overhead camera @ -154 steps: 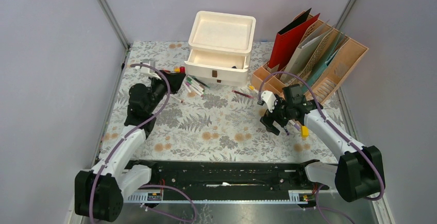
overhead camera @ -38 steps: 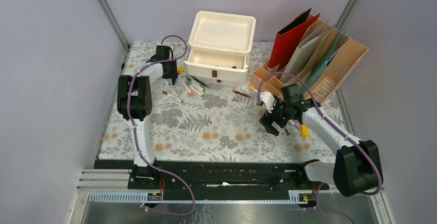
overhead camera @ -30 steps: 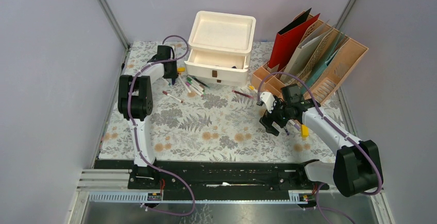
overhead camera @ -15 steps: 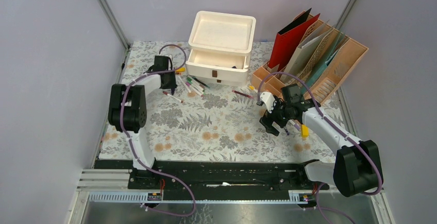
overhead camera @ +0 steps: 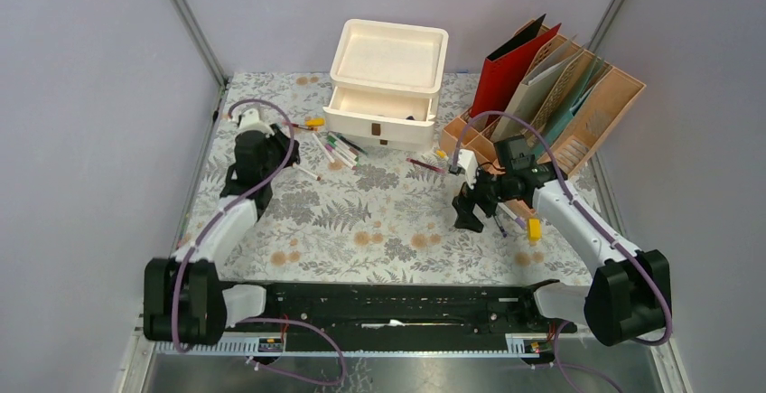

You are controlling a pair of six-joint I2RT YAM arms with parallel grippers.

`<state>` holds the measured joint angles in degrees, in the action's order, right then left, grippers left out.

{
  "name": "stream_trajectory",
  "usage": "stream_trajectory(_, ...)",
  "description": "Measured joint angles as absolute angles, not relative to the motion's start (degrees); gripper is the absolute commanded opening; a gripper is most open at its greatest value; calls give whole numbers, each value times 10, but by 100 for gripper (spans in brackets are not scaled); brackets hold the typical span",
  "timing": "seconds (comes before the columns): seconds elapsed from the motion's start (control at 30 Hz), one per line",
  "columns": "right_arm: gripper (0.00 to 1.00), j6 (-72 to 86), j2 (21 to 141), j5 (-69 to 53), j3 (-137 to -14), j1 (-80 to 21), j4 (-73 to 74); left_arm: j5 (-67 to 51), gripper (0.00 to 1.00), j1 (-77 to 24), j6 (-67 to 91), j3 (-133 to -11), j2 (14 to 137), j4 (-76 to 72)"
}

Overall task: Organize the desk
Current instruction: Pick up the stationery from the center of the board.

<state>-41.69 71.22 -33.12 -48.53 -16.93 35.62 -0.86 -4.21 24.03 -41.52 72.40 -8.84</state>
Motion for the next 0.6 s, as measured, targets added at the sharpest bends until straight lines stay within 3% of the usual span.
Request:
stream_trajectory(0.43, 100, -430, 730, -528, -665, -170, 473, -65, 0, -51, 430, -324, 487, -129)
stream_trajectory(0.6, 100, -410, 749, -555, -718, -171, 471, -86, 0, -150, 490, -303, 485, -194)
